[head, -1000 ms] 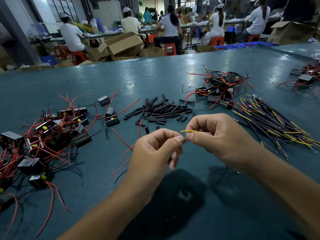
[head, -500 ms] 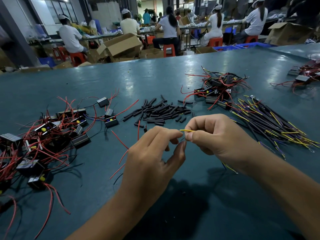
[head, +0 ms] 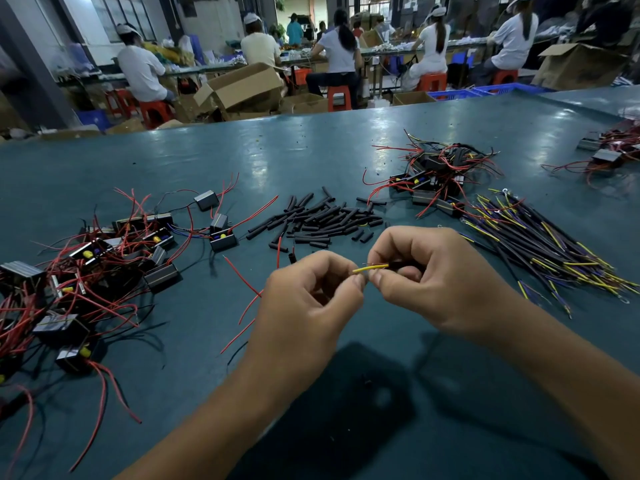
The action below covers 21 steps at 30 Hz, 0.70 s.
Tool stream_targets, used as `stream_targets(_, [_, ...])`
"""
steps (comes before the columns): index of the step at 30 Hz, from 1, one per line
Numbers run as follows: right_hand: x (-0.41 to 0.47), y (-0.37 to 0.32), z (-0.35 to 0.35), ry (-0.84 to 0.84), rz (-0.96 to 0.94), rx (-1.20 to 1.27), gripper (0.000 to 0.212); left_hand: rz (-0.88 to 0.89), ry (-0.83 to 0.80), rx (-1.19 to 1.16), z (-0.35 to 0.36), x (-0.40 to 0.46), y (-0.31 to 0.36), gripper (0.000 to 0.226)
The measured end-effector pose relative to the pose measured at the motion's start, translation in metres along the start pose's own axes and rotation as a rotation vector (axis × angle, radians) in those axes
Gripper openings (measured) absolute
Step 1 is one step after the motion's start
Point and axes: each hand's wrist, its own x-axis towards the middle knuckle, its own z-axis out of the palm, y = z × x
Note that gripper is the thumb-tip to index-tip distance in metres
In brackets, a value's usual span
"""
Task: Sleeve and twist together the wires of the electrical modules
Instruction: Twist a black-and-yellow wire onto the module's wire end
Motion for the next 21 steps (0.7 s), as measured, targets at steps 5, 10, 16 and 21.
stream_targets(5, [-0.002,0.002,0.003,0.029,-0.056,-0.092,0.006,-0.698,-0.319,-0.763,-0.009,0.008,0.007,0.013])
stream_targets(10, [0.002,0.006,0.003,0.069,0.061,0.091,0.012,-0.202,-0.086,-0.257,-0.007,0.004,0.002,0.006])
stream_targets(16, [0.005,0.004,0.001,0.133,0.211,0.243,0.012,0.136,0.118,0.002,-0.008,0.001,-0.002,0.011])
stream_targets(21, [0.005,0.001,0.003,0.090,0.255,0.330,0.013,0.576,0.148,0.483,-0.004,0.000,-0.007,0.015])
